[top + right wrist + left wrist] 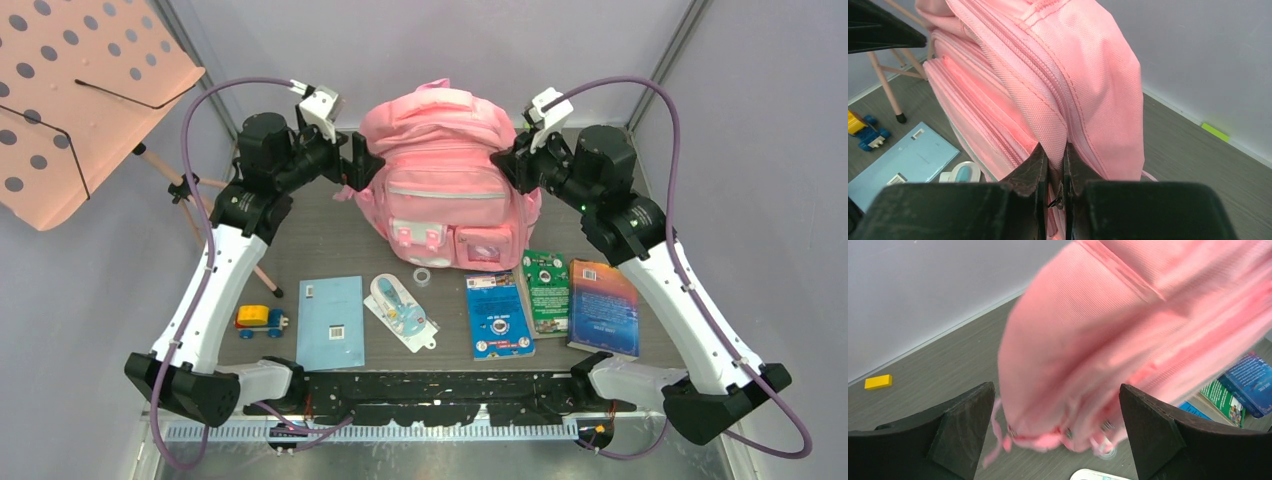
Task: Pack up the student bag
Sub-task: Place the student bag at the center of the board.
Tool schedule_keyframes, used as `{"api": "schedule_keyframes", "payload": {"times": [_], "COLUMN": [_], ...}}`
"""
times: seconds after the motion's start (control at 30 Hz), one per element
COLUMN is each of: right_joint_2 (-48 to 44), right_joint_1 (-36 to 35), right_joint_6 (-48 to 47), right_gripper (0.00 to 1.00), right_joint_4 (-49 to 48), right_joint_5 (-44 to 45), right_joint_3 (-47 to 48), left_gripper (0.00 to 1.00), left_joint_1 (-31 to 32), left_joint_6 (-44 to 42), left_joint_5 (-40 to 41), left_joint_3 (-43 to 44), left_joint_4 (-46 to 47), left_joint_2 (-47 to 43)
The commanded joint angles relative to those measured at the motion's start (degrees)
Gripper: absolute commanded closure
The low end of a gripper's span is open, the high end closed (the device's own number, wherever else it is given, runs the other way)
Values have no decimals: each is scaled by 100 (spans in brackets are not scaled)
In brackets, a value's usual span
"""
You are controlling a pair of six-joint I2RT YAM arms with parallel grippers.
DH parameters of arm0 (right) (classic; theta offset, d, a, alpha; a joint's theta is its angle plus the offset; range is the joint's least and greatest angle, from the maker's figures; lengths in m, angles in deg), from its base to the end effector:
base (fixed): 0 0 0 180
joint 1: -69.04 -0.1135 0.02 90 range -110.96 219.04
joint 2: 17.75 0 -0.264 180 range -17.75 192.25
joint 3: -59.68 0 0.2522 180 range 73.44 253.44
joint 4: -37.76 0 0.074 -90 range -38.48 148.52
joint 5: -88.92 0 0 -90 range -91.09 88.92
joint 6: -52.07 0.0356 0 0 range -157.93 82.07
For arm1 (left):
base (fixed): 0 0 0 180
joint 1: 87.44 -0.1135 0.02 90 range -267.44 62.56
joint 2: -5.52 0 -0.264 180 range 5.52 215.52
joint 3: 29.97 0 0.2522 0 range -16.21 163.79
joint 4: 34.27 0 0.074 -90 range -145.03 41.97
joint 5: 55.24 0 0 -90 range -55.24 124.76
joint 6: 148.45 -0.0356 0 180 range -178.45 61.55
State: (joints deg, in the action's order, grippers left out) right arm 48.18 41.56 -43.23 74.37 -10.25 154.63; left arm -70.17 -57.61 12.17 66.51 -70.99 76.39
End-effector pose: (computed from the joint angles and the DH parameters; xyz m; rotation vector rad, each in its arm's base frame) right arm 0.2112 0.1163 0.4625 -0.5996 1.6118 0.4239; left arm 0.2497 -0.0920 0.4513 0.5383 1.7023 -0.5756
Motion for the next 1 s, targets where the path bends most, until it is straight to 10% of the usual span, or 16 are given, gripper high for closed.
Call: {"api": "schedule_keyframes", "payload": {"times": [0.0,0.43,0.7,0.97], "right_joint_2": [-562,-583,-264,752], "right_joint_1": [2,6,6,6], "right_joint_6": [315,399,84,-586], "right_gripper": [100,100,100,100], "right_joint_4": [-1299,-1300,-1432,-2186], "right_joint_5": [-227,-146,149,1093], "right_joint_3": [404,72,116,681], "left_gripper": [1,43,98,100], "left_joint_1": [-58,-58,-58,-58], "left_joint_6": [-58,124,403,712], "left_joint_5": [-137,-1146,-1327,-1545], "left_joint_3": [-176,-787,-805,-766], "left_joint_4": [471,981,1307,1475], "left_joint_2": [-115,-233,-172,-117]}}
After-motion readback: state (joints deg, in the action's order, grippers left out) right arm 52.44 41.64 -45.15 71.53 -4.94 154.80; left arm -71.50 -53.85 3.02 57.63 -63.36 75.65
